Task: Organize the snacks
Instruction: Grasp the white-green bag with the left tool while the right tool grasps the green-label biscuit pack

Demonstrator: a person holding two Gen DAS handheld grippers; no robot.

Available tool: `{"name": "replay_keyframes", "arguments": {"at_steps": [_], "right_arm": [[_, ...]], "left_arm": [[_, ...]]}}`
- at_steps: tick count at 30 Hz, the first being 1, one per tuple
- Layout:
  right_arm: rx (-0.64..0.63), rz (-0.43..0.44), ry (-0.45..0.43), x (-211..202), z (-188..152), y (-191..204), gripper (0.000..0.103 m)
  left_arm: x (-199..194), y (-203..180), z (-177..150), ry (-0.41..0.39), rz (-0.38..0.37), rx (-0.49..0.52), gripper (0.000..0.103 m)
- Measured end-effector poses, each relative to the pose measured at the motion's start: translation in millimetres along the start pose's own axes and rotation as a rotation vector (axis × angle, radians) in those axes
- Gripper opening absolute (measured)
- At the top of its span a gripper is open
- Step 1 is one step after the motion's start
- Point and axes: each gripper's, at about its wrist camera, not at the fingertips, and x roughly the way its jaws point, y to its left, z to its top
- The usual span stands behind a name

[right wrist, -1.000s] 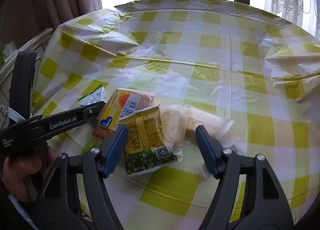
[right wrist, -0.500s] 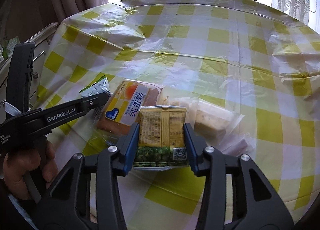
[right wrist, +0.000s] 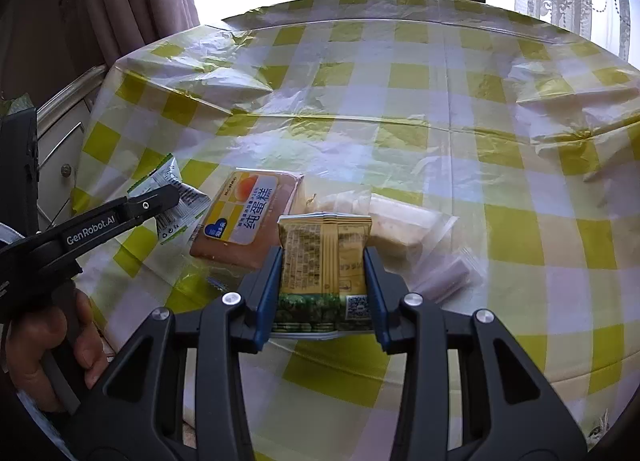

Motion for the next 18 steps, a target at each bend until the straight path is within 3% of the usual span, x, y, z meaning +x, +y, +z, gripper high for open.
{"name": "replay_keyframes", "arguments": {"at_steps": [18], "right_arm": [[0.012,-0.007,-0.053,-48,-18,-2,0.043]], "left_arm": [[-69,-20,-26,-0.054,-0.003,0.036,0.033]]}}
